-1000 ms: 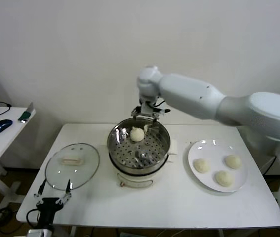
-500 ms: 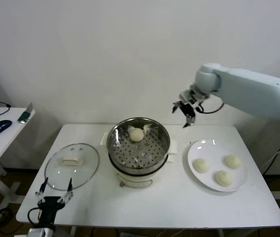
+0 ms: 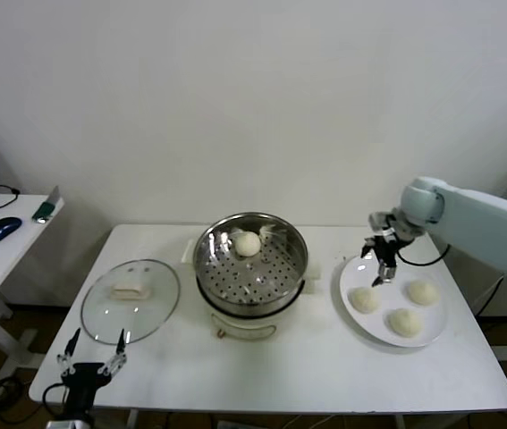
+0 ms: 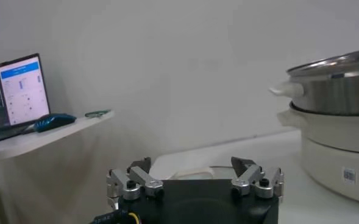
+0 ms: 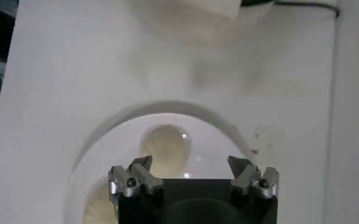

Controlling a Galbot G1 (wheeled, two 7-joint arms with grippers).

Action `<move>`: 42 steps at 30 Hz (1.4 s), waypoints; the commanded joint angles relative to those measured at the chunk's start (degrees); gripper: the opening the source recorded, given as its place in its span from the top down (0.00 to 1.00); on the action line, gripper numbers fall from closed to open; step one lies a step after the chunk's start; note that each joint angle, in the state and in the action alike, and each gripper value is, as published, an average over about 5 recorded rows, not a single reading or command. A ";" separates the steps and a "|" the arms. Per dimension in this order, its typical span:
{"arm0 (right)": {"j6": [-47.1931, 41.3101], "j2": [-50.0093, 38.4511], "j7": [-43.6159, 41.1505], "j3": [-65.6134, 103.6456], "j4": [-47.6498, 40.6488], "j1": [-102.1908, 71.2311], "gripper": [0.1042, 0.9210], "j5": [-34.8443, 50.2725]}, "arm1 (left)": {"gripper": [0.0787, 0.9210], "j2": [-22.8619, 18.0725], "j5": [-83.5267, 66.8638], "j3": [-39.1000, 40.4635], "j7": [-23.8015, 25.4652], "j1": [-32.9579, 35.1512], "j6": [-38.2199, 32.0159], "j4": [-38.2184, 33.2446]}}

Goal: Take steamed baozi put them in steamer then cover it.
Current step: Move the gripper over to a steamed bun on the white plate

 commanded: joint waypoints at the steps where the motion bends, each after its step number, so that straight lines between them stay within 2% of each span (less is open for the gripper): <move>1: -1.48 0.57 0.22 6.23 -4.70 -10.08 0.12 -4.61 | 0.12 -0.14 0.19 -0.16 -0.09 0.39 0.09 -0.06; 24: -0.26 5.68 0.23 7.93 -9.70 -11.73 0.12 -5.11 | 0.12 0.17 -0.03 -0.47 -0.18 1.11 -0.88 0.91; 37: 0.41 5.64 -0.42 7.30 -9.90 -9.65 0.27 -4.34 | 0.12 -0.13 -0.05 -0.28 -0.16 1.10 -1.01 0.61; 42: -1.41 4.42 0.82 2.08 -7.48 -2.74 0.29 3.30 | 0.12 -0.26 -0.21 -0.16 -0.15 1.19 -0.96 0.37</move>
